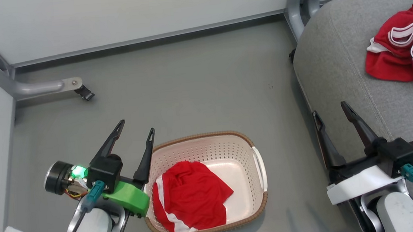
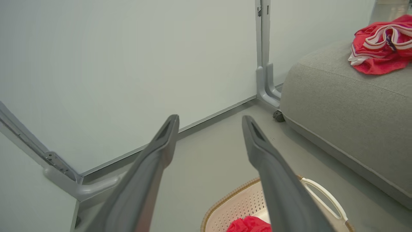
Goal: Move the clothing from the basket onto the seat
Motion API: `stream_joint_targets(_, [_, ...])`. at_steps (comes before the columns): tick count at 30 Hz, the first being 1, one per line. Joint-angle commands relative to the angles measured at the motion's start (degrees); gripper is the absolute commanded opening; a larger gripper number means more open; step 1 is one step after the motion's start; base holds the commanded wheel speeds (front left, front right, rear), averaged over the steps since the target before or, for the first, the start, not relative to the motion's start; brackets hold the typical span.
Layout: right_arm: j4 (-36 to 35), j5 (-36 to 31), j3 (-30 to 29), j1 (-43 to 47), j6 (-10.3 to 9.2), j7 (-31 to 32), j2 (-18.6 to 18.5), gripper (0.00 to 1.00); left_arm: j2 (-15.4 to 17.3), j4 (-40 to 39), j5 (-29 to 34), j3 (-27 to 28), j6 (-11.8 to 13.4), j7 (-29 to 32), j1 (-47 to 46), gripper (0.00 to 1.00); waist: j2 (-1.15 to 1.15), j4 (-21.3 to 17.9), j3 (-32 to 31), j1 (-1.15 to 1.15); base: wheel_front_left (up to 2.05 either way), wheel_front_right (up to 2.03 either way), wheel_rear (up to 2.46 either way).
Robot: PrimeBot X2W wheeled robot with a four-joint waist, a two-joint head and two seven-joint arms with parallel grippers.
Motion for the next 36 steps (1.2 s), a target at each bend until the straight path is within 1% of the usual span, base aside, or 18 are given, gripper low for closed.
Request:
stream_joint_targets(1, [-0.36,-0.52,0.11,-1.25,-0.04,-0.11,-0.14,1.0,0.88,1.06,-0.25,-1.31,-0.13,-0.03,-1.94,1.0,0.0,-2.63,3.35,0.0,0.0,0.0,0.0])
stream_joint_targets(8, [-1.29,-0.89,0.84,-5.86,-0.04,-0.11,-0.14,1.0,3.86,6.6,-0.71,-9.35,-0.14,-0.04,-9.05,1.0,0.0,-5.72,8.97,0.0,0.0,0.0,0.0])
stream_joint_targets(10, [-1.65,-1.04,1.07,-7.75,-0.04,-0.11,-0.13,1.0,4.87,9.32,-1.15,-13.44,-0.14,-0.03,-12.06,1.0,0.0,-6.92,11.22,0.0,0.0,0.0,0.0])
stream_joint_targets(18, [-2.68,-0.99,1.96,-12.08,-0.04,-0.11,-0.13,1.0,6.82,17.29,-2.95,-24.0,-0.08,-0.03,-19.13,1.0,0.0,-9.91,17.04,0.0,0.0,0.0,0.0])
stream_joint_targets(27, [-3.97,-1.06,3.07,-16.25,-0.04,-0.11,-0.12,1.0,7.34,26.63,-5.48,-35.57,-0.07,-0.04,-27.1,1.0,0.0,-12.15,23.57,0.0,0.0,0.0,0.0])
stream_joint_targets(36, [-5.59,-1.41,3.73,-19.63,-0.04,-0.11,-0.12,1.0,6.29,36.94,-9.06,-47.65,-0.08,0.76,-34.44,1.0,0.0,-13.76,30.61,0.0,0.0,0.0,0.0])
